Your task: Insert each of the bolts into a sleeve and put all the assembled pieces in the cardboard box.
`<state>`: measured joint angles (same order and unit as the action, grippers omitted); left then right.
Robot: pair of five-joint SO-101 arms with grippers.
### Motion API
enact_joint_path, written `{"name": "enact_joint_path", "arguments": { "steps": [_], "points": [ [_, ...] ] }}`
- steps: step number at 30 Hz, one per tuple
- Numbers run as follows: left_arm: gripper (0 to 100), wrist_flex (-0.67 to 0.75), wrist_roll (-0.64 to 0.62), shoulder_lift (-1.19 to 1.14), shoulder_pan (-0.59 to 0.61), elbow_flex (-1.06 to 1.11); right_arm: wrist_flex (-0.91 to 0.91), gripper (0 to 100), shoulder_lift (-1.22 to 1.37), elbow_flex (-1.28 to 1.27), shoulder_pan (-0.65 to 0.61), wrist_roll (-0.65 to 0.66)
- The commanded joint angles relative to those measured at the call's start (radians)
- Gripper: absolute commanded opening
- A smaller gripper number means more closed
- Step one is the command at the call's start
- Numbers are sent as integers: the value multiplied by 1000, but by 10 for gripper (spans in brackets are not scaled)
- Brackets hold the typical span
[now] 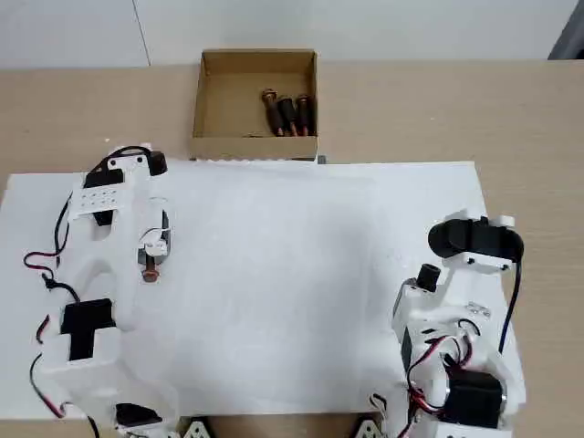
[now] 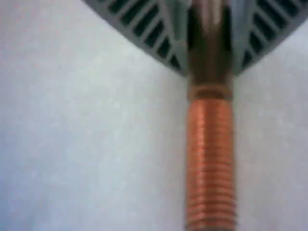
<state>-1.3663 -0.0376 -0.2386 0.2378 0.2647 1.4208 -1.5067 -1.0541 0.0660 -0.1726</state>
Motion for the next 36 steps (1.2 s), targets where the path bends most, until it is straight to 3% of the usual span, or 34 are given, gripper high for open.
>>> {"name": "enact_joint_path", "arguments": {
  "steps": [1,4,13,22,25,30,36],
  "points": [
    [6,11,0,12,2,2,-25,2,-8,5,2,-2],
    [6,-43,-3,14,0,-38,-27,2,-8,5,2,-5],
    [6,-382,-3,14,2,-363,-27,2,-8,5,1,-6],
    [6,-385,-149,14,-14,-542,-27,2,-8,5,1,-6],
    [6,-385,-318,14,-20,-544,-27,2,-8,5,1,-6],
    [6,-377,-786,8,0,-544,-27,2,-8,5,5,-6],
    [6,-313,-1247,2,3,-519,-27,2,-8,5,4,-8]
  ]
}}
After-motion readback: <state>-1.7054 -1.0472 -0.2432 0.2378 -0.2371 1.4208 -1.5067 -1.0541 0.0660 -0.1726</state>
